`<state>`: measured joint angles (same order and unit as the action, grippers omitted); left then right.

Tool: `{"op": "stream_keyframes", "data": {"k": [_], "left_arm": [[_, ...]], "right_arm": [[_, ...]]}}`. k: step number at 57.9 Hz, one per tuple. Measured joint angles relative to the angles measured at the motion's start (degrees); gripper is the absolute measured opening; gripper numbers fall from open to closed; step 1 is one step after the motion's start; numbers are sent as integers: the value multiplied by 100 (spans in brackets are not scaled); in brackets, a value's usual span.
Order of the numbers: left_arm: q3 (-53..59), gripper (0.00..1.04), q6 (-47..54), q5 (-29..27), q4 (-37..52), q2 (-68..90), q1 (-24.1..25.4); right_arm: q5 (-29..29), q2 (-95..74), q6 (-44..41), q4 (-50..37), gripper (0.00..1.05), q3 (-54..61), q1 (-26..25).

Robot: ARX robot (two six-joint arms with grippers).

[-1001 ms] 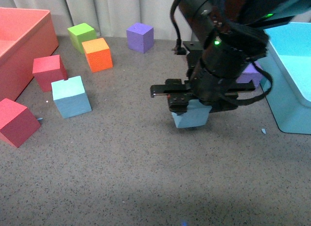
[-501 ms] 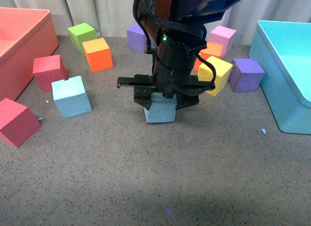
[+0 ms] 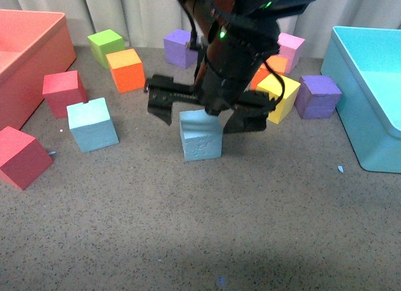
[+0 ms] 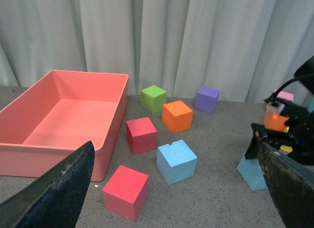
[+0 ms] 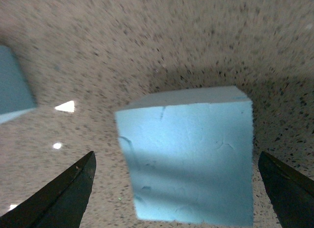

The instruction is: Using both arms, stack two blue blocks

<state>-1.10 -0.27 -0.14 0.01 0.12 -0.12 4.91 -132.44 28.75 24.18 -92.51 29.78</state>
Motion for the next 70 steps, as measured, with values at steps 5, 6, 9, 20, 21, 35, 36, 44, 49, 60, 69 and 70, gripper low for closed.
{"op": "stream_keyframes", "data": {"k": [5,6,9,20,21,35,36,44,49,60,69,70], "left_arm": [[0,98,0,0,0,0,0],[0,98,0,0,0,0,0],[0,98,0,0,0,0,0],[0,98,0,2,0,0,0],[0,98,2,20,0,0,0],[0,98,0,0,0,-2,0],[0,98,0,0,0,-2,0],[0,98,0,2,0,-2,0],[0,98,0,0,0,-2,0],[0,98,0,0,0,-2,0],[0,98,0,-2,0,-2,0],[0,98,0,0,0,-2,0]], "right_arm": [[79,549,-22,-341,95,374,-76],[72,686,-55,-431,95,472,-103],[13,938,-136,-603,95,658,-138],[-1622,1322,-999,-2796,84,1749,-175],[-2046,1381,-1320,-3403,80,2114,-181],[-2487,3180,-2734,-9027,34,5593,-955],[-2448,3333,-2754,-9084,30,5735,-1021],[-2096,3954,-2837,-9162,6,6756,-1381],[-1906,4258,-2868,-9160,1,7180,-1528],[-1469,5534,-2870,-8880,1,8107,-2022],[-1165,6483,-2870,-8406,1,8579,-2273],[-1145,6579,-2870,-8347,1,8616,-2295]]}}
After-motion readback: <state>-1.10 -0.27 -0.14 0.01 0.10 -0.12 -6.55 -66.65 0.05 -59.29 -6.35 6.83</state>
